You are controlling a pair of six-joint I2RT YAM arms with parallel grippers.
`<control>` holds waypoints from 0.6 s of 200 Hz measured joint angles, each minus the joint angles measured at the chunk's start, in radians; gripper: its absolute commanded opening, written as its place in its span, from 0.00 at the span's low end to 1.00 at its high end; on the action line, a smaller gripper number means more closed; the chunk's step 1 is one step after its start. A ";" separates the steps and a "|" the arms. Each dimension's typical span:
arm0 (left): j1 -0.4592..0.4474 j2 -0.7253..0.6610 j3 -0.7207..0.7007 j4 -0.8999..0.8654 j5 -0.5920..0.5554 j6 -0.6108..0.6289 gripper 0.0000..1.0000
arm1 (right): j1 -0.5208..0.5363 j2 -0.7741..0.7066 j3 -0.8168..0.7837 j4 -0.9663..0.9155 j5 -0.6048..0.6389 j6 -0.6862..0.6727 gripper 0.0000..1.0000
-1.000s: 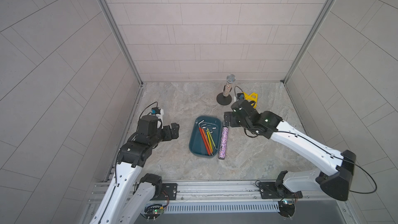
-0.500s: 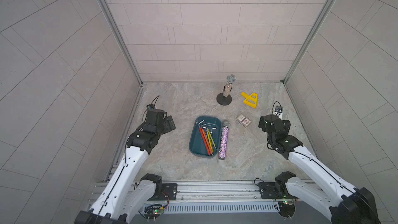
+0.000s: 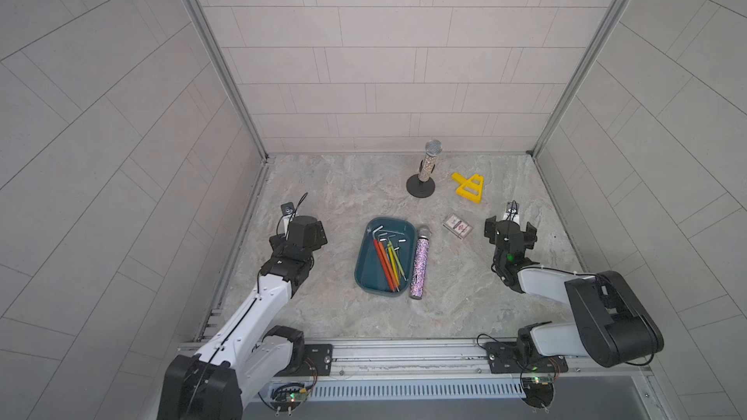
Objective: Put the hex key on the desktop into the storage box
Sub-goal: Reset both arms
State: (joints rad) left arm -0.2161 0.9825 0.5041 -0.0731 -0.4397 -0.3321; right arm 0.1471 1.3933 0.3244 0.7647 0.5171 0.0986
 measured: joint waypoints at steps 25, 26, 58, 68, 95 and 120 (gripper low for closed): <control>0.000 0.036 -0.102 0.222 -0.048 0.085 1.00 | -0.043 0.104 -0.054 0.205 -0.074 -0.016 1.00; 0.000 0.039 -0.106 0.233 -0.052 0.090 1.00 | -0.046 0.116 -0.057 0.223 -0.077 -0.017 1.00; 0.000 0.147 -0.142 0.463 -0.092 0.177 1.00 | -0.070 0.196 -0.093 0.309 -0.140 -0.020 1.00; 0.000 0.180 -0.155 0.533 -0.099 0.192 1.00 | -0.082 0.182 -0.079 0.323 -0.160 -0.016 1.00; 0.000 0.251 -0.194 0.668 -0.126 0.223 1.00 | -0.103 0.180 -0.046 0.344 -0.176 -0.007 1.00; 0.000 0.280 -0.196 0.724 -0.160 0.250 1.00 | -0.106 0.179 -0.023 0.324 -0.177 0.007 1.00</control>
State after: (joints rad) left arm -0.2161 1.2621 0.3080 0.6510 -0.5999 -0.0818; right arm 0.0406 1.5726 0.3016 1.0885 0.3405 0.1055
